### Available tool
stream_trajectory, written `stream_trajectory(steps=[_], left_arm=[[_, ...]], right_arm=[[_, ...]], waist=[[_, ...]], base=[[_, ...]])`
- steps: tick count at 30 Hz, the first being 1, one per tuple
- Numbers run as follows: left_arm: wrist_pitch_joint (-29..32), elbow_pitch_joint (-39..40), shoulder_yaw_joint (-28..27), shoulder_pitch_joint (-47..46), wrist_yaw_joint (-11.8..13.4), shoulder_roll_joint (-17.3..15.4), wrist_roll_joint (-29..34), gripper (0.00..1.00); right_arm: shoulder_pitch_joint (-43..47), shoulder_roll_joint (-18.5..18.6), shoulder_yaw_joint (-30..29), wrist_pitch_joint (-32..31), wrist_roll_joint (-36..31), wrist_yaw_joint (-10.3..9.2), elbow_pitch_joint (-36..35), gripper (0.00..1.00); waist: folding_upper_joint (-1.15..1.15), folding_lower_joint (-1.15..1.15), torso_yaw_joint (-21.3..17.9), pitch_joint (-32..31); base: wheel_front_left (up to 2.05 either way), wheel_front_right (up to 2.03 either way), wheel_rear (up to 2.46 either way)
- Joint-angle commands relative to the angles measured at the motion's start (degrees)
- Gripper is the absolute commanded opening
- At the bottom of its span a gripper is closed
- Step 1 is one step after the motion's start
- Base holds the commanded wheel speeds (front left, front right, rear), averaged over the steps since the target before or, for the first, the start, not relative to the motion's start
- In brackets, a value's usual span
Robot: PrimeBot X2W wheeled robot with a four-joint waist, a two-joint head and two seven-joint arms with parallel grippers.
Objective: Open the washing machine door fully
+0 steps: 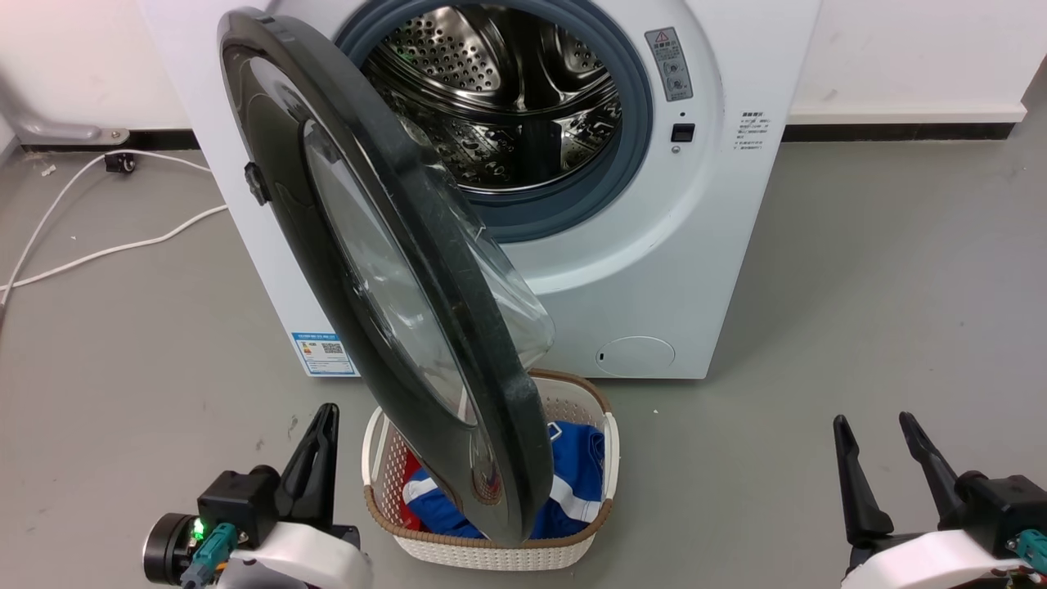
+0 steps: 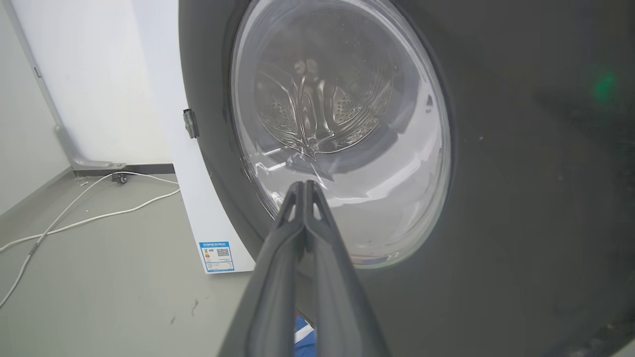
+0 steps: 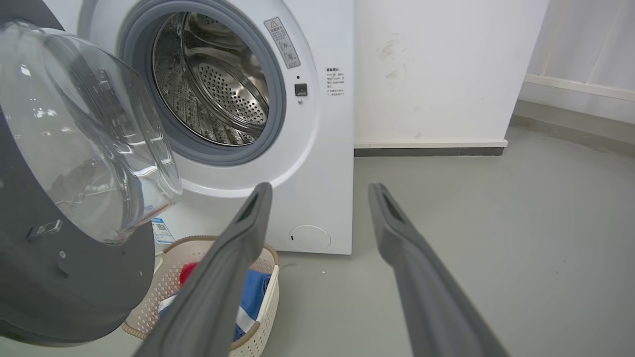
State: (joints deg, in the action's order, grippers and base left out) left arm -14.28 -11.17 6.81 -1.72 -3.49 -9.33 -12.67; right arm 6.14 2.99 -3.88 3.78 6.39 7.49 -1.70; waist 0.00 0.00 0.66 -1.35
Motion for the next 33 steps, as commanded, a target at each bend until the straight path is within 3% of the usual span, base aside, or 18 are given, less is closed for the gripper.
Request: stream_trajectory(steps=[1,9,19,26,33], left_arm=[[0.1,0.5,-0.2,-0.8,0.4,-0.3,0.1,0.0],[1.1,5.9,-1.0,-3.2,2.1,-0.3,-0.3,0.0],[0.9,21.5,1.0,-10.3,4.5,1.6,2.2,0.0],[2.9,28.5,5.8,-14.9,3.9,3.3,3.2,0.0],[8.1,30.8,14.1,-13.7,1.2,4.5,1.4,0.0]], right_arm=[[-0.7,-0.2,0.1,0.2,-0.2,0.01,-0.2,1.0],[-0.8,-0.2,0.2,0.3,0.1,0.01,0.1,1.0],[-1.2,-0.2,-0.1,0.4,0.5,0.01,0.1,1.0],[-1.3,-0.2,0.0,0.3,0.6,0.01,0.5,1.0],[-0.5,-0.2,-0.3,0.3,0.5,0.01,0.9,1.0]], waist=[[0.0,0.0,0.0,0.0],[0.0,0.0,-0.2,-0.2],[0.0,0.0,-0.2,-0.1],[0.0,0.0,-0.6,-0.2],[0.0,0.0,-0.9,-0.2]], base=[[0.0,0.0,0.0],[0.0,0.0,0.0],[0.0,0.0,0.0],[0.0,0.0,0.0],[0.0,0.0,0.0]])
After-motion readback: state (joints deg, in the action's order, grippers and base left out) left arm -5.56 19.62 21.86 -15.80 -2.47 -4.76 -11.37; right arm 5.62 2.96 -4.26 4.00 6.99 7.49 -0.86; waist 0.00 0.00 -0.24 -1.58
